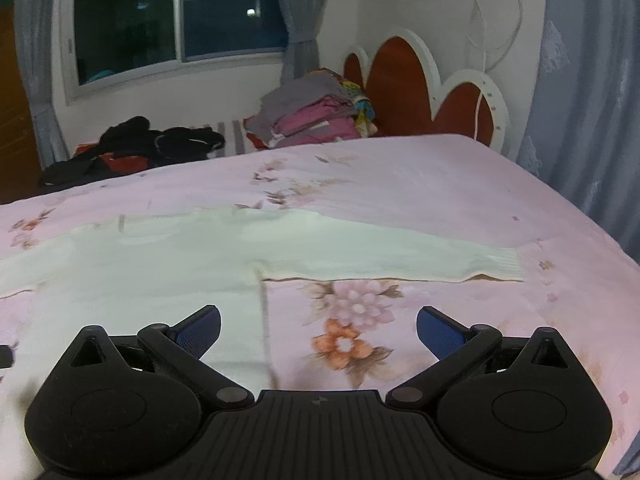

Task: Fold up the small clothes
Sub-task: 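Move the right gripper toward the sweater sleeve nearest it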

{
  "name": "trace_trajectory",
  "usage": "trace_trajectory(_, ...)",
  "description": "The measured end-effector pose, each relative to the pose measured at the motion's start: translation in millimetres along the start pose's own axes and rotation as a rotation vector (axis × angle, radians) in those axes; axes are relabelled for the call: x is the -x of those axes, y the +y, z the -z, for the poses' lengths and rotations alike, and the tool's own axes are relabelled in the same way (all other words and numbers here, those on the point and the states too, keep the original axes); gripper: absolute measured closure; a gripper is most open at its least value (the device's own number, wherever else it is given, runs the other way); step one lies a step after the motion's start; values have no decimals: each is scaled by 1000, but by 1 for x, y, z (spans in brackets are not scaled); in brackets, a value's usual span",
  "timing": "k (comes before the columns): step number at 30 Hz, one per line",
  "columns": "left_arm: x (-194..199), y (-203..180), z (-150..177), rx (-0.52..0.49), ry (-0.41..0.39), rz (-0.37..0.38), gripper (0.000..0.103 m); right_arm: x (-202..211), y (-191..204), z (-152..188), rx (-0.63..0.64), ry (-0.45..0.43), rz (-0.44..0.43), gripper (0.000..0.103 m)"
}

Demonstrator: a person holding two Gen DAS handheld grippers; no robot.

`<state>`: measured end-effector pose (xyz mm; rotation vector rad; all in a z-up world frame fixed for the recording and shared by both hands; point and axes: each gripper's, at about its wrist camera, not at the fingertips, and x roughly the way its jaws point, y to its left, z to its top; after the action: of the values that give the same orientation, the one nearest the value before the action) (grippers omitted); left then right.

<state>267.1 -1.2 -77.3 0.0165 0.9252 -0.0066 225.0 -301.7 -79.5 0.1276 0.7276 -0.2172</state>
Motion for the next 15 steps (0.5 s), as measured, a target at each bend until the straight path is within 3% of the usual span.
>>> trace_trajectory(15, -65, -71, -30, 15, 34, -36, 0, -118, -134, -23, -121, 92, 76, 1)
